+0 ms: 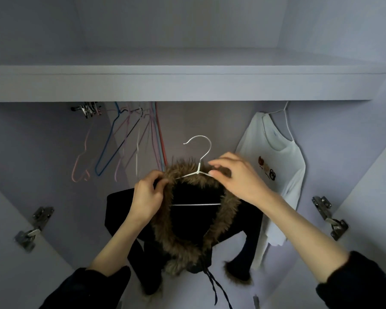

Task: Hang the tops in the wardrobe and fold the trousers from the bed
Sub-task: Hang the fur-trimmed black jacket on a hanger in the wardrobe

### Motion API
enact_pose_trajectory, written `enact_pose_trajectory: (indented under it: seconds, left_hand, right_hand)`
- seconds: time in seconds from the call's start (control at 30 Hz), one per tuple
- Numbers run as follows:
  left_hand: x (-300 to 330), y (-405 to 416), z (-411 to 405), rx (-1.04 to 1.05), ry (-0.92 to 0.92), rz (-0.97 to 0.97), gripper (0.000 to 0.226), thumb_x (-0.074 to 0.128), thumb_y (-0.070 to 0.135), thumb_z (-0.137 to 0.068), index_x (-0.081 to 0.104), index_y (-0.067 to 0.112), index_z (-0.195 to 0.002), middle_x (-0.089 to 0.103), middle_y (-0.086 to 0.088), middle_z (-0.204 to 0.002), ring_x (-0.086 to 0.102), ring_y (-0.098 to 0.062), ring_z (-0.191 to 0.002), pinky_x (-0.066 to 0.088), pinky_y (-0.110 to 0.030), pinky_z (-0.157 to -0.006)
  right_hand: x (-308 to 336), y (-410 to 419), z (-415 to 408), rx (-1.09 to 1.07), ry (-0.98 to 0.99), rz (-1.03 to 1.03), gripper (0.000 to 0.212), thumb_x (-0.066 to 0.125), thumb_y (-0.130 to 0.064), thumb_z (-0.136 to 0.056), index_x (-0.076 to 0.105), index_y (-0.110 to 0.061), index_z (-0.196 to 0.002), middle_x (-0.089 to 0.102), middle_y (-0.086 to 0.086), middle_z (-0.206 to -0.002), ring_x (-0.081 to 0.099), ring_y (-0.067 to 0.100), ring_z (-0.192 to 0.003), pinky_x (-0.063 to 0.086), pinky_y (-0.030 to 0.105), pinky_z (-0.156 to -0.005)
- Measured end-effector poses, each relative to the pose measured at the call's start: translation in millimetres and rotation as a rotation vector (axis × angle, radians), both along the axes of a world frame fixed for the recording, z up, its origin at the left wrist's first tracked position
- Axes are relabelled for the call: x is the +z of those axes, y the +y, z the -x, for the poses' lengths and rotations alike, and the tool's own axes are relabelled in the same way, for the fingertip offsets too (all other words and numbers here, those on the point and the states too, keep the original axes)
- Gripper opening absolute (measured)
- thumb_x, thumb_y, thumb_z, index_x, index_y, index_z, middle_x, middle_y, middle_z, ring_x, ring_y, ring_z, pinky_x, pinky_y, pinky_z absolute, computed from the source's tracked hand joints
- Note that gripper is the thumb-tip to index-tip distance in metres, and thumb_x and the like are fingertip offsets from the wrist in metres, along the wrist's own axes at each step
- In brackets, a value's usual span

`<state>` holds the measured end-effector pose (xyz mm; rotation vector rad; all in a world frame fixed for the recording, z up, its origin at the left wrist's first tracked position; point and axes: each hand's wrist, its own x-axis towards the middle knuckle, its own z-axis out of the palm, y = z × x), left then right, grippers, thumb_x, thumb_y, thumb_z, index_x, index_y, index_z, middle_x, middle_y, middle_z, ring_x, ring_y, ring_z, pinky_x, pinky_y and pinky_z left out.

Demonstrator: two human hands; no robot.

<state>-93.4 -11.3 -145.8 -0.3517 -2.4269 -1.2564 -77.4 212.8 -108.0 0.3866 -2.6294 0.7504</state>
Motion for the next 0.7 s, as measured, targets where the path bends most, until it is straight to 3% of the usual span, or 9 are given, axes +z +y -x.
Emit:
enact_pose_trajectory:
  seconds: [0.13, 0.27, 0.4, 0.47, 0.53, 0.6, 0.7]
  left_hand:
    - [-1.3, 11.0, -1.4, -0.015, -0.001, -0.013, 0.008, 0.056, 0.009, -0.092, 0.062, 0.007, -0.087, 0.06, 0.001, -0.077, 0.058, -0.016, -0.075, 0.035, -0.015, -0.062]
    - [-1.5, 3.4, -1.9, -0.046, 0.038, 0.008, 0.017, 0.059, 0.019, -0.09, 0.069, 0.008, -0.098, 0.063, 0.007, -0.09, 0.059, -0.009, -0.088, 0.038, -0.003, -0.072]
    - [-6.2, -31.0, 2.8, -0.056, 0.092, 0.147, 0.027, 0.063, 0.019, -0.087, 0.066, 0.009, -0.112, 0.061, 0.007, -0.104, 0.054, -0.007, -0.098, 0.033, 0.0, -0.083]
    - [-18.8, -45.1, 4.0, -0.085, 0.074, 0.251, 0.032, 0.066, 0.01, -0.085, 0.063, 0.005, -0.116, 0.063, -0.004, -0.108, 0.057, -0.015, -0.101, 0.038, -0.013, -0.09]
    - [-30.5, -50.1, 4.3, -0.027, 0.016, 0.255, 0.031, 0.065, 0.003, -0.085, 0.063, 0.003, -0.116, 0.064, -0.009, -0.109, 0.059, -0.018, -0.099, 0.038, -0.013, -0.088]
    - [-36.2, -48.8, 6.9, 0.081, -0.051, 0.17, 0.019, 0.063, 0.001, -0.086, 0.068, -0.001, -0.104, 0.068, -0.012, -0.099, 0.064, -0.022, -0.089, 0.036, -0.007, -0.076]
    - [-39.7, -43.3, 13.5, 0.136, -0.067, 0.172, 0.009, 0.061, 0.001, -0.087, 0.069, -0.002, -0.089, 0.07, -0.014, -0.087, 0.063, -0.025, -0.079, 0.033, -0.011, -0.066]
  right_hand:
    - [-6.0, -21.1, -1.2, 0.032, -0.102, -0.069, 0.021, 0.057, -0.027, -0.093, 0.067, -0.008, -0.091, 0.057, 0.001, -0.091, 0.053, 0.017, -0.079, 0.043, 0.035, -0.074]
    - [-10.5, -11.7, -7.8, 0.075, -0.136, -0.012, 0.024, 0.052, -0.026, -0.095, 0.05, -0.026, -0.071, 0.048, -0.009, -0.061, 0.044, 0.006, -0.054, 0.033, 0.03, -0.057]
    - [-8.3, 11.6, -11.3, 0.048, -0.133, 0.146, 0.019, 0.053, -0.024, -0.094, 0.055, -0.022, -0.075, 0.057, -0.005, -0.062, 0.055, 0.019, -0.061, 0.046, 0.04, -0.066]
    - [-5.9, 24.9, -10.9, 0.041, -0.132, 0.199, 0.02, 0.054, -0.022, -0.094, 0.056, -0.024, -0.074, 0.059, -0.011, -0.061, 0.059, 0.021, -0.065, 0.048, 0.042, -0.069]
    - [-4.8, 35.1, -11.0, 0.027, -0.15, 0.235, 0.024, 0.054, -0.021, -0.093, 0.055, -0.03, -0.071, 0.064, -0.016, -0.064, 0.058, 0.013, -0.059, 0.049, 0.04, -0.067]
    - [-4.4, 43.1, -11.4, 0.015, -0.158, 0.275, 0.028, 0.055, -0.021, -0.093, 0.055, -0.034, -0.068, 0.067, -0.015, -0.068, 0.055, 0.008, -0.052, 0.049, 0.036, -0.066]
    - [-2.0, 53.1, -13.3, 0.016, -0.169, 0.287, 0.028, 0.055, -0.019, -0.093, 0.056, -0.035, -0.069, 0.07, -0.012, -0.071, 0.054, 0.009, -0.047, 0.047, 0.029, -0.064]
